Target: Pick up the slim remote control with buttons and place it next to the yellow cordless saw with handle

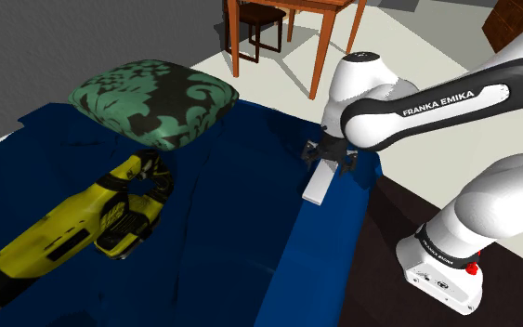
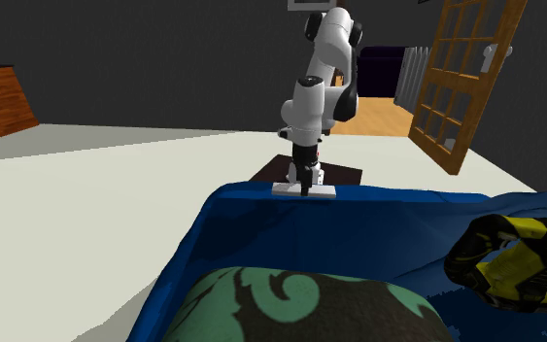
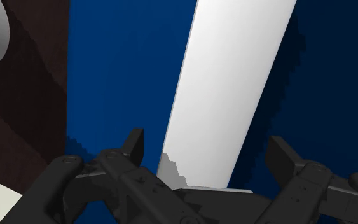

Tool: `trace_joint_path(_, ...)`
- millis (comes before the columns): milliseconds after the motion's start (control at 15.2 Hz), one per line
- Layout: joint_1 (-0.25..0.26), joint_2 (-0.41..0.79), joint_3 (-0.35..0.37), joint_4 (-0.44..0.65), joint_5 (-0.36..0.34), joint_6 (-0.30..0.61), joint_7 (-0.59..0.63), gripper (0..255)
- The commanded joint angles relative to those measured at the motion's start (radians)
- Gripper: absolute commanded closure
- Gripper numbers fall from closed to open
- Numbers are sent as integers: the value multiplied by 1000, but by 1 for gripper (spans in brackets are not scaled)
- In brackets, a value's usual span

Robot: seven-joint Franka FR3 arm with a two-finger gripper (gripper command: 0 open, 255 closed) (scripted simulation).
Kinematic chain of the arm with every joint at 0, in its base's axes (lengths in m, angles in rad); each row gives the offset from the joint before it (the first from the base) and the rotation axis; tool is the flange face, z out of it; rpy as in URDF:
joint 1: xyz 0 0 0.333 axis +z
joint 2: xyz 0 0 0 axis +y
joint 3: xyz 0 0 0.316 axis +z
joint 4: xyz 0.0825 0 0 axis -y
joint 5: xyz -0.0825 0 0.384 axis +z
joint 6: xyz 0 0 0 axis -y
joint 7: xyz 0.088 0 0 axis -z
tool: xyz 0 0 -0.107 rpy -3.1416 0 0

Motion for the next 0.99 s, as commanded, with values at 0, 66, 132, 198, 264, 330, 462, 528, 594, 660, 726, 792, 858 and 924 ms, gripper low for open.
trace_joint_path(0, 0, 13, 6, -12, 3, 25, 2, 0)
trace_joint_path(66, 0, 13, 6, -12, 3, 25, 2, 0)
trace_joint_path(132, 0, 13, 6, -12, 3, 25, 2, 0)
trace_joint_path(198, 0, 13, 6, -12, 3, 25, 2, 0)
trace_joint_path(264, 0, 13, 6, -12, 3, 25, 2, 0)
trace_joint_path(330, 0, 13, 6, -12, 3, 25, 2, 0)
trace_joint_path(462, 0, 13, 6, -12, 3, 25, 2, 0)
trace_joint_path(528, 0, 13, 6, -12, 3, 25, 2, 255)
trace_joint_path(594, 0, 13, 6, -12, 3, 25, 2, 255)
trace_joint_path(660, 0, 13, 6, -12, 3, 25, 2, 255)
trace_joint_path(726, 0, 12, 6, -12, 3, 25, 2, 255)
trace_joint_path(792, 0, 13, 6, -12, 3, 25, 2, 255)
trace_joint_path(858, 0, 13, 6, -12, 3, 25, 2, 255)
trace_joint_path(924, 0, 13, 6, -12, 3, 25, 2, 255)
